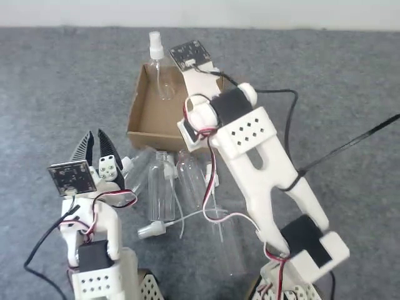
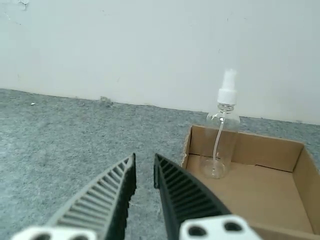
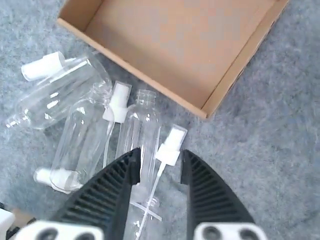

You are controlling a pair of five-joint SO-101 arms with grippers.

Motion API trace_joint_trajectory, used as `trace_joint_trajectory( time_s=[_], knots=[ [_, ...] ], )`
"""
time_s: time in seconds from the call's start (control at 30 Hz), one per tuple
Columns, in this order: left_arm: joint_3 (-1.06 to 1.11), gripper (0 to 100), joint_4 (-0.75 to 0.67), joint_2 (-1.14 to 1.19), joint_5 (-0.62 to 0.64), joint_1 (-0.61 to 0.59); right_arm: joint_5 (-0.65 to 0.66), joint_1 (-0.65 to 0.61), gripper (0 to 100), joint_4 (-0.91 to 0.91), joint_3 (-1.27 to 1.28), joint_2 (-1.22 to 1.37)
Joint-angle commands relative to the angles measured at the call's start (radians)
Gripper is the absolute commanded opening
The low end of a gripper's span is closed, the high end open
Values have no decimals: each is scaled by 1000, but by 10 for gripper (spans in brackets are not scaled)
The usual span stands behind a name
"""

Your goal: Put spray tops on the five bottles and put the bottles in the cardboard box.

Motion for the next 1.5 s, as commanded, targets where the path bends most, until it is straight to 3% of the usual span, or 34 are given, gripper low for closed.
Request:
trace_joint_trajectory(
  time_s=[0.0,0.27,0.53,0.63,0.77,1.47],
  knots=[
    [-10,58,-34,-20,-6,-3,-8,-4,80,-88,133,-157],
    [-10,58,-34,-20,-6,-3,-3,-8,80,-231,411,-331],
    [-10,58,-34,-20,-6,-2,-3,-125,84,-372,609,-367],
    [-10,58,-34,-20,-6,-2,-3,-162,147,-426,652,-338],
    [-10,58,-34,-20,-6,-3,-3,-194,235,-438,651,-249],
    [-12,58,-34,-20,-6,-3,12,-223,219,-456,459,209]
  ],
)
